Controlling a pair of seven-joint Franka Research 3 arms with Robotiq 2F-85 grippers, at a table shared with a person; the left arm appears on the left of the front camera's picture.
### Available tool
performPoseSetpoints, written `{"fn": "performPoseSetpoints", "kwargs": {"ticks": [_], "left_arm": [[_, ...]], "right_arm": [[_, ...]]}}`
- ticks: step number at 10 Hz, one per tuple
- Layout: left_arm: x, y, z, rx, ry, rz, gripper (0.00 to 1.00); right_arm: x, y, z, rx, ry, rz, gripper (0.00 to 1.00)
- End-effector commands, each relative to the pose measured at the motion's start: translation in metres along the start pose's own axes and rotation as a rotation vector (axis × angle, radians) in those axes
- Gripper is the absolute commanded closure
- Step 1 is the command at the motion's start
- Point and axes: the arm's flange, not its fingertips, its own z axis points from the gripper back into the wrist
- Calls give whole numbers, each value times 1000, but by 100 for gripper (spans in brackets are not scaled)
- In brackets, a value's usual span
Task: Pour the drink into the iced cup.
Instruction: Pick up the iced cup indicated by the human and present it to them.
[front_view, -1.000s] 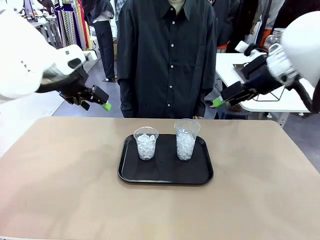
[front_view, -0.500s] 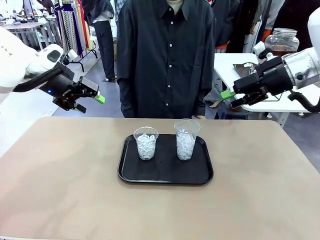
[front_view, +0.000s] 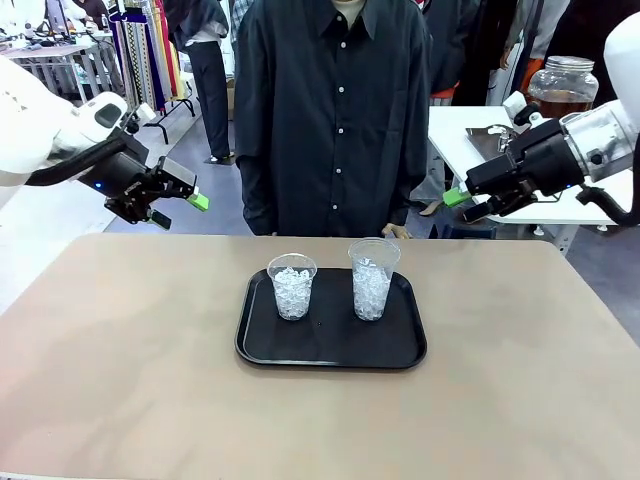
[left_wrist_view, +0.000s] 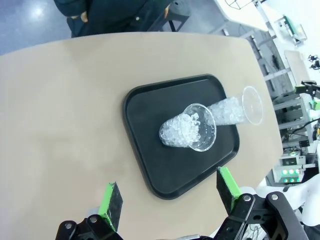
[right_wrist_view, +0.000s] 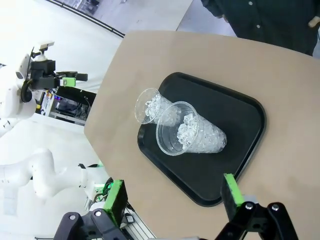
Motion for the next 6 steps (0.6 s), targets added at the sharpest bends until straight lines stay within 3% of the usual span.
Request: {"fn": "performPoseSetpoints", "kwargs": {"ticks": [1, 4, 6], "left_arm": [[0, -1, -1, 0, 4, -6, 0], [9, 40, 21, -228, -54, 200, 0], [9, 62, 22, -347, -46, 287, 0]], "right_arm": [[1, 1, -2, -6, 2, 9, 0], [18, -27, 15, 225, -28, -310, 0], [20, -46, 16, 363, -12, -417, 0]]}}
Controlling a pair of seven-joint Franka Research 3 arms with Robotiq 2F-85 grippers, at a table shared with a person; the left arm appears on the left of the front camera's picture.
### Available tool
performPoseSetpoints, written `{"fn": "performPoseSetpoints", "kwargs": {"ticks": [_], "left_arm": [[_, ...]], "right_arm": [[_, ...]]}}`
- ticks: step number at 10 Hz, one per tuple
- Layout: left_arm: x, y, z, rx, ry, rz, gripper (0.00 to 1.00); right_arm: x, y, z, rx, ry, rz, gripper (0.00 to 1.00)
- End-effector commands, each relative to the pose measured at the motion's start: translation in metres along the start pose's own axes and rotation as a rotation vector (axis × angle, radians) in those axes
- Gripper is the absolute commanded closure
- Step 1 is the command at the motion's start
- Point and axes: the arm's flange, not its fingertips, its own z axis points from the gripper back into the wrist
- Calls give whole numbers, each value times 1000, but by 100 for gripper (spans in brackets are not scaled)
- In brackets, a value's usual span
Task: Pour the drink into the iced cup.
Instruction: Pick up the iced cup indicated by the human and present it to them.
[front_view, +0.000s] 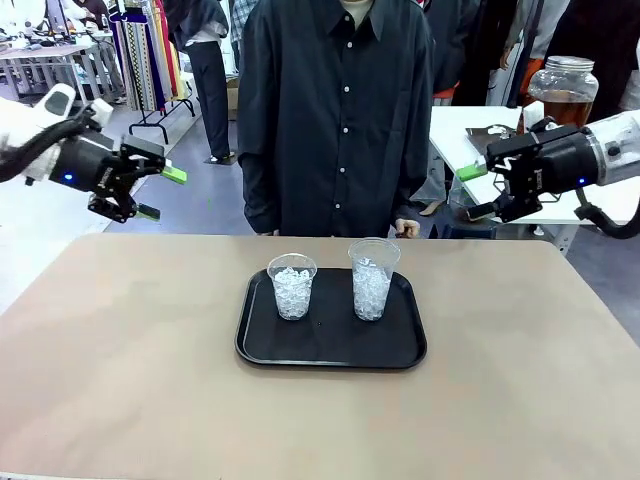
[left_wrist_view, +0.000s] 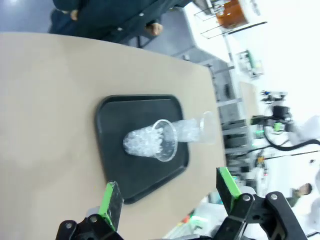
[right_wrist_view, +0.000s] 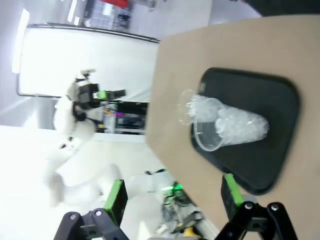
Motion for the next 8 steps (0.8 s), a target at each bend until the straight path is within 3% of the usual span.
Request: {"fn": "performPoseSetpoints", "kwargs": {"ticks": [1, 4, 8], "left_arm": [[8, 22, -1, -115, 21, 57, 0], [10, 61, -6, -296, 63, 169, 0], [36, 85, -18, -421, 199, 218, 0]], "right_arm": [[16, -9, 5, 137, -10, -129, 0], [21, -41, 11, 290, 9, -275, 0], [39, -77, 6, 324, 75, -330, 0]]}}
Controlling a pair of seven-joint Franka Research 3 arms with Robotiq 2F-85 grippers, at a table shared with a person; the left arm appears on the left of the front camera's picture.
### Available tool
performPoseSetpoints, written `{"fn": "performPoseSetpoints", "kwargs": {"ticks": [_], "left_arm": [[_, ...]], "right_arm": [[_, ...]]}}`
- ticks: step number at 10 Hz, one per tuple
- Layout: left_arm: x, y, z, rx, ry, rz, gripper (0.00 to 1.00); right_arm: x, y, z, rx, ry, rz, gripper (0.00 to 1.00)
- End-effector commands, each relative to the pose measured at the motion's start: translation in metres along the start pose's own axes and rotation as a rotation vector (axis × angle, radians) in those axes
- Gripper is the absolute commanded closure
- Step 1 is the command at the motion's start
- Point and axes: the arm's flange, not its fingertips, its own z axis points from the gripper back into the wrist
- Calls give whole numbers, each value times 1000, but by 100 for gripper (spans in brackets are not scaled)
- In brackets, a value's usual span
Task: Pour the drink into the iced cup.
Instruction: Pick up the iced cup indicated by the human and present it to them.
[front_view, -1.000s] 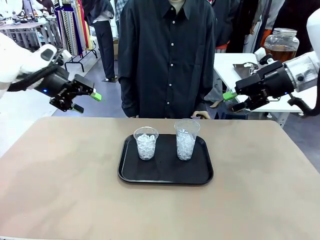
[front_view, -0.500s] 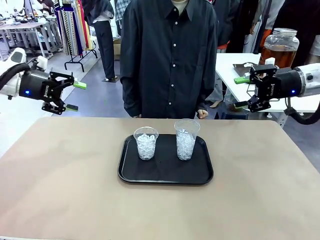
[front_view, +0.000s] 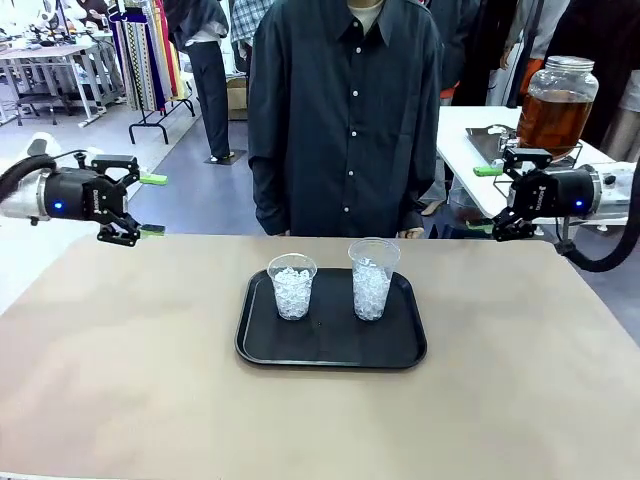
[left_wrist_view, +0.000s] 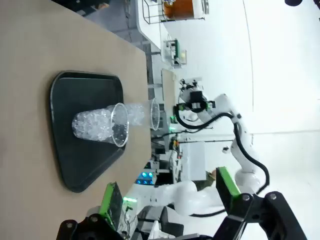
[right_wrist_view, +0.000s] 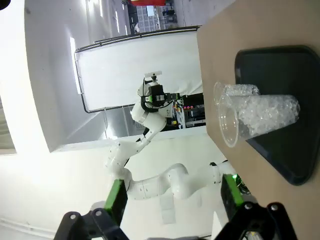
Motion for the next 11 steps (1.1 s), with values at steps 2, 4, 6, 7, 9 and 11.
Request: {"fn": "performPoseSetpoints", "kwargs": {"ticks": [2, 4, 6, 7, 9, 11], "left_arm": [[24, -11, 0, -39, 44, -7, 0], [30, -16, -3, -59, 66, -39, 0], [29, -15, -2, -91, 82, -41, 0], [27, -14, -2, -86, 60, -25, 0], [27, -18, -5, -46, 72, -35, 0], [27, -18, -5, -46, 72, -35, 0]], "right_arm": [[23, 16, 2, -6, 31, -1, 0], [27, 22, 2, 2, 49, 12, 0], [26, 22, 1, -1, 58, 19, 0], [23, 20, 1, -1, 69, 23, 0], [23, 20, -1, -2, 36, 40, 0], [23, 20, -1, -2, 36, 40, 0]]}}
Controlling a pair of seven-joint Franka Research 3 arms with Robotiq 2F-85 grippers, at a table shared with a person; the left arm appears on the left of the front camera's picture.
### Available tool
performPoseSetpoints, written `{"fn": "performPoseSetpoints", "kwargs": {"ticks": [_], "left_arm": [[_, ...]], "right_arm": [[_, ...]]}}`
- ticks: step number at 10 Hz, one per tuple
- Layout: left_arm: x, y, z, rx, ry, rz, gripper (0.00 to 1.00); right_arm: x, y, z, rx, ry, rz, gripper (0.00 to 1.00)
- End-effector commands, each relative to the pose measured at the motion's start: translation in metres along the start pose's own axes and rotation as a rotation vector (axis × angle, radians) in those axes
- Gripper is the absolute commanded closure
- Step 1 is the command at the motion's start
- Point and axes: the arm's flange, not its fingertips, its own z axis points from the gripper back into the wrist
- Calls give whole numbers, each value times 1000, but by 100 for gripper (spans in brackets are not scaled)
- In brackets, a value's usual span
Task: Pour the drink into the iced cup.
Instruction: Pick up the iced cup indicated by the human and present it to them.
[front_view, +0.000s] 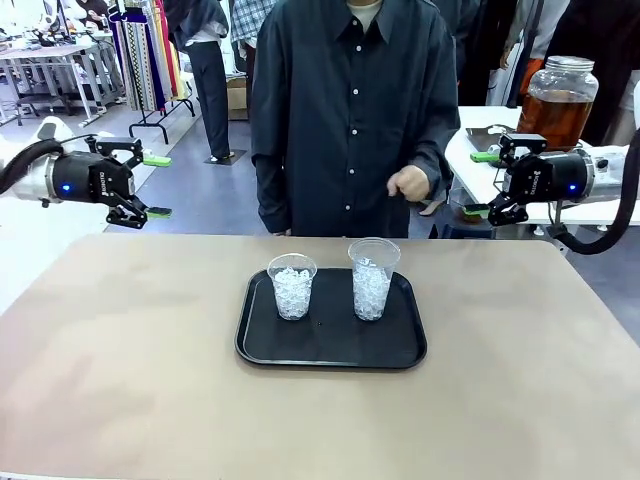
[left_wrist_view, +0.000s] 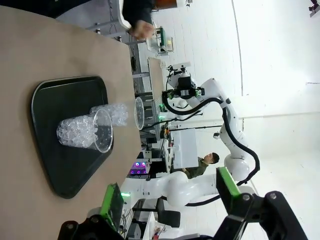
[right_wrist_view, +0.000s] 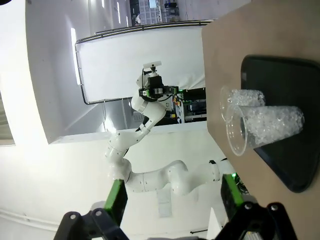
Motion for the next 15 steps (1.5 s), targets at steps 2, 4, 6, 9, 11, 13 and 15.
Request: {"fn": "performPoseSetpoints", "kwargs": {"ticks": [2, 4, 6, 9, 11, 13, 15], "left_arm": [[0, -1, 0, 1, 0, -2, 0], [0, -1, 0, 1, 0, -2, 0], [0, -1, 0, 1, 0, -2, 0], [0, -1, 0, 1, 0, -2, 0], [0, -1, 0, 1, 0, -2, 0], [0, -1, 0, 1, 0, -2, 0], [0, 0, 0, 0, 0, 0, 0]], "right_arm": [[0, 1, 0, -1, -4, 2, 0], [0, 1, 0, -1, -4, 2, 0], [0, 1, 0, -1, -4, 2, 0], [0, 1, 0, -1, -4, 2, 0], [0, 1, 0, -1, -4, 2, 0], [0, 1, 0, -1, -4, 2, 0], [0, 1, 0, -1, -4, 2, 0]]}}
